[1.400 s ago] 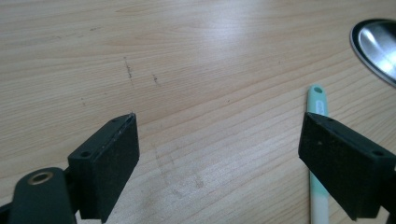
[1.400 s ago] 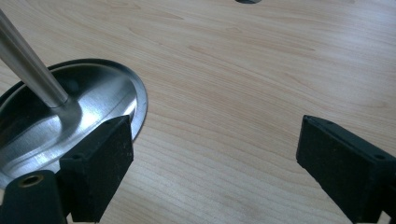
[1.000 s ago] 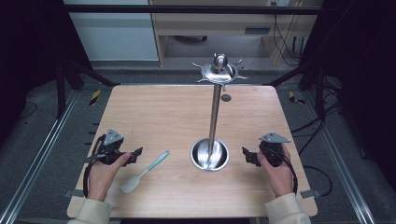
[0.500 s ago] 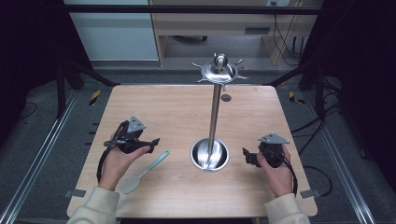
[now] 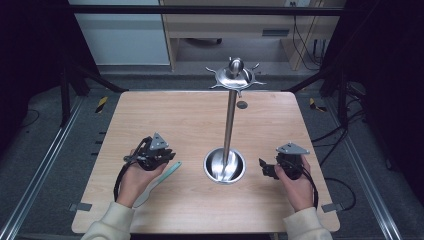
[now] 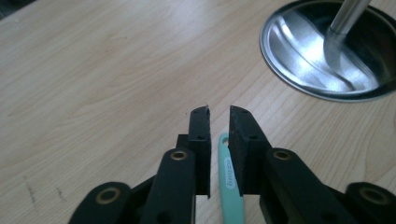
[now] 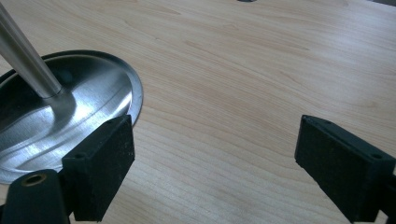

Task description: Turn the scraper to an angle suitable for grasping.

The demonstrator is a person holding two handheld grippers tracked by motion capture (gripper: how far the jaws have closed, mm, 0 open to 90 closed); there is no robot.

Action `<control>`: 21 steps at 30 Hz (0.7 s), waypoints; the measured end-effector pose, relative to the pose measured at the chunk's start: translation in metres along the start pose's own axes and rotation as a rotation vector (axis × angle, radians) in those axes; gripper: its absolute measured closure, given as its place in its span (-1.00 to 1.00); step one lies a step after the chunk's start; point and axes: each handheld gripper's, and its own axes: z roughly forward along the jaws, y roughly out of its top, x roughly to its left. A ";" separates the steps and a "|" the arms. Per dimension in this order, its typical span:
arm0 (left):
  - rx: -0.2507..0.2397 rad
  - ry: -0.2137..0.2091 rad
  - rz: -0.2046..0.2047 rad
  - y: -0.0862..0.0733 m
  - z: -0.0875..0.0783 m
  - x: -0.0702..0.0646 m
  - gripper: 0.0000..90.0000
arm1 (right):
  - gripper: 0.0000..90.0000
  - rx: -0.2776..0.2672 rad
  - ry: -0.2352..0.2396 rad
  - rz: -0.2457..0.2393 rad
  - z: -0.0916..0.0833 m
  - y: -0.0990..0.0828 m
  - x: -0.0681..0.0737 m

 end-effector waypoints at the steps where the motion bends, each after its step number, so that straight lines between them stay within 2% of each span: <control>1: 0.008 -0.005 0.003 -0.001 0.001 0.000 0.82 | -0.73 -0.001 -0.001 -0.002 0.000 0.000 0.000; 2: 0.026 -0.009 0.006 -0.003 0.003 0.000 0.82 | -0.73 -0.001 -0.001 -0.002 0.000 0.000 0.000; 7: 0.056 -0.021 -0.012 -0.009 0.011 0.000 0.96 | -0.72 -0.010 -0.004 0.001 0.000 0.000 0.000; 9: 0.070 -0.025 -0.003 -0.010 0.015 -0.001 0.96 | -0.72 -0.011 -0.005 0.001 0.000 0.000 -0.001; 12: 0.092 -0.005 0.007 -0.012 0.019 -0.002 0.98 | -0.72 -0.012 -0.004 0.001 0.001 0.000 -0.001; 17: 0.116 -0.001 -0.014 -0.019 0.025 0.002 1.00 | -0.72 -0.014 0.001 -0.001 0.000 0.000 0.000; 19: 0.111 -0.029 -0.035 -0.021 0.026 0.002 1.00 | -0.72 -0.014 0.002 0.000 0.001 0.000 0.000; 21: 0.124 -0.016 -0.023 -0.021 0.027 0.001 1.00 | -0.72 -0.013 0.002 0.001 0.001 0.000 0.000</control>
